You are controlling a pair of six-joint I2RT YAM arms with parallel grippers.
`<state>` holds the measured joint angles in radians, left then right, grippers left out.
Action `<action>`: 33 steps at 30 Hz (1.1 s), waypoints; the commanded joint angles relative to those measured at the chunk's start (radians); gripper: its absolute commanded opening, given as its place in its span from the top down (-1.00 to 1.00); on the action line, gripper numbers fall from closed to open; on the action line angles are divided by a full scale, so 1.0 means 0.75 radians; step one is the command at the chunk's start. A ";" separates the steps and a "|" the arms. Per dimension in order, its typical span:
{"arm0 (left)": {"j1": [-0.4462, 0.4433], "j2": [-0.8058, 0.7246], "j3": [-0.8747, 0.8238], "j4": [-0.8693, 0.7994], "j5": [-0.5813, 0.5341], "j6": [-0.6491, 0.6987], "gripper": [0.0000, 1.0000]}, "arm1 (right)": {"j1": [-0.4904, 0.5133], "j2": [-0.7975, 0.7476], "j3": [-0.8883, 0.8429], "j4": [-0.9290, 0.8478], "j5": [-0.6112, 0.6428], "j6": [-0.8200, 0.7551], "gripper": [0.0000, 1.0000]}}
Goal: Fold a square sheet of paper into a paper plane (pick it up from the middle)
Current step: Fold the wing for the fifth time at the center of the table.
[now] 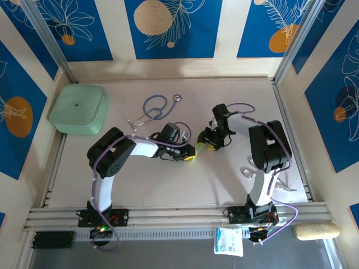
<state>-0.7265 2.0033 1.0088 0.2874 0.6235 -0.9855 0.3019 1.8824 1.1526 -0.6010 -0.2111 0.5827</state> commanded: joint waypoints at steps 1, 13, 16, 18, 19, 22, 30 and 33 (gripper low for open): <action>0.016 -0.069 0.010 -0.131 -0.043 0.078 0.58 | 0.029 0.106 -0.001 0.041 0.089 0.021 -0.02; -0.028 -0.148 0.027 -0.212 -0.180 0.260 0.28 | 0.053 0.168 0.040 -0.016 0.125 0.064 -0.02; -0.052 -0.149 0.032 -0.220 -0.229 0.297 0.26 | 0.052 0.172 0.042 -0.019 0.125 0.070 -0.02; -0.064 -0.150 0.040 -0.220 -0.247 0.318 0.25 | 0.054 0.174 0.042 -0.022 0.126 0.074 -0.02; -0.071 -0.151 0.047 -0.227 -0.254 0.326 0.24 | 0.052 0.176 0.042 -0.023 0.123 0.076 -0.02; -0.089 -0.152 0.074 -0.259 -0.282 0.365 0.24 | 0.053 0.181 0.043 -0.023 0.123 0.080 -0.02; -0.116 -0.132 0.128 -0.369 -0.334 0.435 0.24 | 0.054 0.199 0.050 -0.030 0.120 0.091 0.00; -0.119 -0.114 0.137 -0.392 -0.340 0.447 0.22 | 0.052 0.206 0.052 -0.035 0.119 0.093 0.00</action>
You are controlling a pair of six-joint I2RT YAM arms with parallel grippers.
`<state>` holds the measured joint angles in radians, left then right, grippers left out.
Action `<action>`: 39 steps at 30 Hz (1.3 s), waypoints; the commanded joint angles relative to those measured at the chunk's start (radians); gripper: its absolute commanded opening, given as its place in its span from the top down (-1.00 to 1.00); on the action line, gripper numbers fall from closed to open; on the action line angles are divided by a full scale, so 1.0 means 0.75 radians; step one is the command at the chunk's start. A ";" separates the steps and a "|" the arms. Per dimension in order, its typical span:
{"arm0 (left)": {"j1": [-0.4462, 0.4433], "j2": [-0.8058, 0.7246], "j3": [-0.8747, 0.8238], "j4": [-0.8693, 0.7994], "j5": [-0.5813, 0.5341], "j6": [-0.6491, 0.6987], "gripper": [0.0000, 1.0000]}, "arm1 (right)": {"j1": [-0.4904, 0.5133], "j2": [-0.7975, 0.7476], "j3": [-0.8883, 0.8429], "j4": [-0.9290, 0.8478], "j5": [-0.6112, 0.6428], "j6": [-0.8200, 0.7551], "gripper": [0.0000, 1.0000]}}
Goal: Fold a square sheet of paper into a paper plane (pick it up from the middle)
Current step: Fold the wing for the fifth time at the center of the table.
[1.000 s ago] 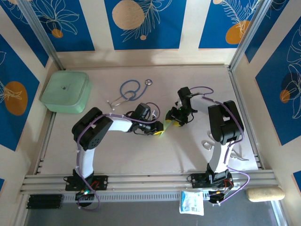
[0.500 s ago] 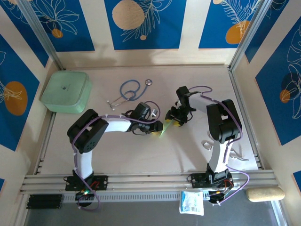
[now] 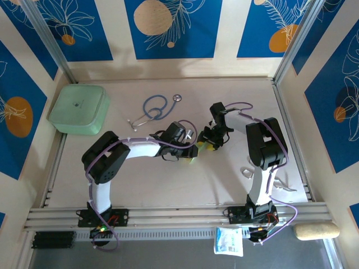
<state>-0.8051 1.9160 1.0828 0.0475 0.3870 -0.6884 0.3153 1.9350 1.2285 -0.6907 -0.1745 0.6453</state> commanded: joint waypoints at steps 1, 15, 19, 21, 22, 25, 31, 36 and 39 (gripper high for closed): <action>-0.016 0.009 0.043 -0.079 -0.024 0.055 0.22 | 0.036 0.137 -0.048 0.083 0.070 0.011 0.00; -0.023 0.075 0.064 -0.138 -0.041 0.070 0.38 | 0.034 0.162 -0.035 0.064 0.073 0.024 0.01; -0.024 0.076 0.049 -0.121 -0.053 0.045 0.47 | 0.036 0.170 -0.033 0.058 0.078 0.023 0.01; -0.023 0.078 0.046 -0.116 -0.049 0.037 0.51 | 0.034 0.171 -0.036 0.058 0.081 0.022 0.01; -0.023 0.078 0.046 -0.113 -0.048 0.032 0.53 | 0.035 0.174 -0.035 0.057 0.082 0.020 0.01; -0.021 0.081 0.041 -0.100 -0.042 0.016 0.60 | 0.035 0.184 -0.035 0.054 0.091 0.019 0.01; -0.017 0.078 0.026 -0.093 -0.056 0.002 0.66 | 0.034 0.199 -0.027 0.048 0.103 0.019 0.00; -0.013 0.072 0.023 -0.090 -0.064 -0.007 0.70 | 0.034 0.217 -0.018 0.035 0.121 0.025 0.00; -0.011 0.074 0.023 -0.091 -0.063 -0.015 0.71 | 0.036 0.226 -0.013 0.025 0.138 0.028 0.00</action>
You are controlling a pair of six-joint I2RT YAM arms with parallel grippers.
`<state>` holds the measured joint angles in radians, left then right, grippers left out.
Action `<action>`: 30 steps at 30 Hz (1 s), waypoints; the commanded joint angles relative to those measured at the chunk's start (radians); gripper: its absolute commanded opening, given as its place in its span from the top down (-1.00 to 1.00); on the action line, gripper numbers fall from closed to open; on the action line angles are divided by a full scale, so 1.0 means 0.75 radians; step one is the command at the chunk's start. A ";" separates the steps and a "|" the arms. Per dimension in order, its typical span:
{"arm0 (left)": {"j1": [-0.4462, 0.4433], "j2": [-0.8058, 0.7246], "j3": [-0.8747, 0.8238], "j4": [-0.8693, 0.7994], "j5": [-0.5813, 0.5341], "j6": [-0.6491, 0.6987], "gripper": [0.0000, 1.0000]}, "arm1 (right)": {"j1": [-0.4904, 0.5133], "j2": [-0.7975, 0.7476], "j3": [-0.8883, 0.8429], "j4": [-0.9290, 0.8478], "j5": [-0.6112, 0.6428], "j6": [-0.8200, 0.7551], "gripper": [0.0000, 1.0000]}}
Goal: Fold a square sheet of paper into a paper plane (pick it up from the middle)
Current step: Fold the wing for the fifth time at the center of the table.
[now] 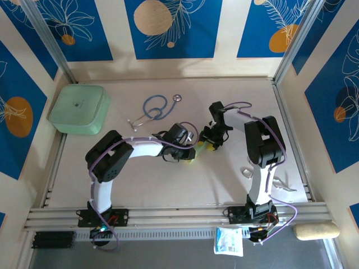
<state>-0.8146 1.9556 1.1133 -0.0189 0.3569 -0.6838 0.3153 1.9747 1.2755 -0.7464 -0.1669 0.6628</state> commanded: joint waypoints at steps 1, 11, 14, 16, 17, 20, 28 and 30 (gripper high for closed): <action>0.002 0.018 -0.016 -0.002 -0.020 -0.023 0.72 | 0.036 0.175 -0.075 0.098 0.133 0.006 0.01; 0.026 -0.009 -0.023 0.025 0.025 -0.076 0.65 | 0.035 0.221 -0.066 0.079 0.173 0.028 0.02; 0.026 -0.031 -0.019 0.017 0.021 -0.071 0.58 | 0.035 0.229 -0.064 0.077 0.182 0.030 0.05; 0.026 -0.047 -0.012 0.006 0.013 -0.063 0.54 | 0.035 0.240 -0.061 0.073 0.184 0.032 0.07; 0.026 -0.058 -0.011 -0.001 0.010 -0.059 0.52 | 0.034 0.242 -0.061 0.073 0.185 0.036 0.07; 0.027 -0.079 -0.012 -0.024 -0.013 -0.048 0.42 | 0.034 0.254 -0.061 0.073 0.191 0.042 0.07; 0.019 -0.064 -0.017 -0.062 -0.014 -0.022 0.33 | 0.032 0.277 -0.060 0.064 0.196 0.061 0.06; 0.016 -0.054 -0.006 -0.105 -0.025 -0.006 0.33 | 0.032 0.280 -0.059 0.061 0.200 0.063 0.06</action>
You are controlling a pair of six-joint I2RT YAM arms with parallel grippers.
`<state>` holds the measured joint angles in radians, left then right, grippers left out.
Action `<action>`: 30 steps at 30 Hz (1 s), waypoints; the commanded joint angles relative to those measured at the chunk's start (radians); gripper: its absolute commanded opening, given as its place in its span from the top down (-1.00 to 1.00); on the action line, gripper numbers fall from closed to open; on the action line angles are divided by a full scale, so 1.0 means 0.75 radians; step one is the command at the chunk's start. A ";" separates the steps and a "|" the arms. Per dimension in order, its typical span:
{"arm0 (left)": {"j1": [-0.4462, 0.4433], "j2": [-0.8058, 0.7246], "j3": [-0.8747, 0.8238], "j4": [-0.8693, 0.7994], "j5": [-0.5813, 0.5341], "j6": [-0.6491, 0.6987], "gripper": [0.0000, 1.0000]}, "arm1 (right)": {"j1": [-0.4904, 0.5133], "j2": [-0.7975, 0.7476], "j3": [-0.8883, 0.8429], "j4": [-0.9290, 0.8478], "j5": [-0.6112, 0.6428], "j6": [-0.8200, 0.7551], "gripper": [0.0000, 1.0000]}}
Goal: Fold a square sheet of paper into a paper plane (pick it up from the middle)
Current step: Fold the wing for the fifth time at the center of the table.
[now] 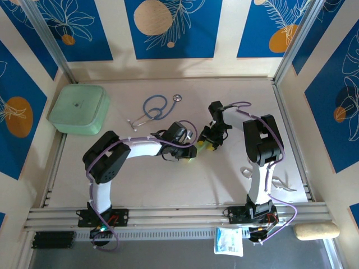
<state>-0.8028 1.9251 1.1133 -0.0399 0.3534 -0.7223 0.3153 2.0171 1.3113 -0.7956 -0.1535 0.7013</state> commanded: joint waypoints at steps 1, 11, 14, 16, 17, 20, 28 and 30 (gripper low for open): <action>-0.001 -0.011 0.000 -0.095 -0.020 0.054 0.33 | 0.032 0.225 -0.107 0.126 0.180 0.012 0.06; -0.002 -0.003 -0.018 -0.112 -0.035 0.034 0.66 | 0.032 0.247 -0.102 0.120 0.180 0.013 0.10; -0.003 0.000 -0.017 -0.111 -0.046 0.030 0.73 | 0.032 0.252 -0.102 0.119 0.182 0.012 0.11; -0.002 0.002 -0.012 -0.112 -0.048 0.030 0.78 | 0.032 0.254 -0.103 0.120 0.183 0.012 0.12; -0.002 0.004 -0.011 -0.114 -0.050 0.032 0.79 | 0.033 0.255 -0.104 0.120 0.182 0.012 0.12; -0.002 0.002 -0.001 -0.116 -0.051 0.032 0.84 | 0.032 0.257 -0.102 0.120 0.183 0.010 0.11; -0.003 -0.089 0.015 -0.157 -0.121 0.039 0.52 | 0.030 0.260 -0.095 0.121 0.182 0.010 0.12; -0.003 -0.139 0.000 -0.126 -0.144 0.040 0.41 | 0.029 0.264 -0.094 0.123 0.178 0.010 0.12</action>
<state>-0.8028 1.8973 1.1133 -0.1257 0.2890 -0.7017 0.3145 2.0285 1.3231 -0.8127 -0.1482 0.7078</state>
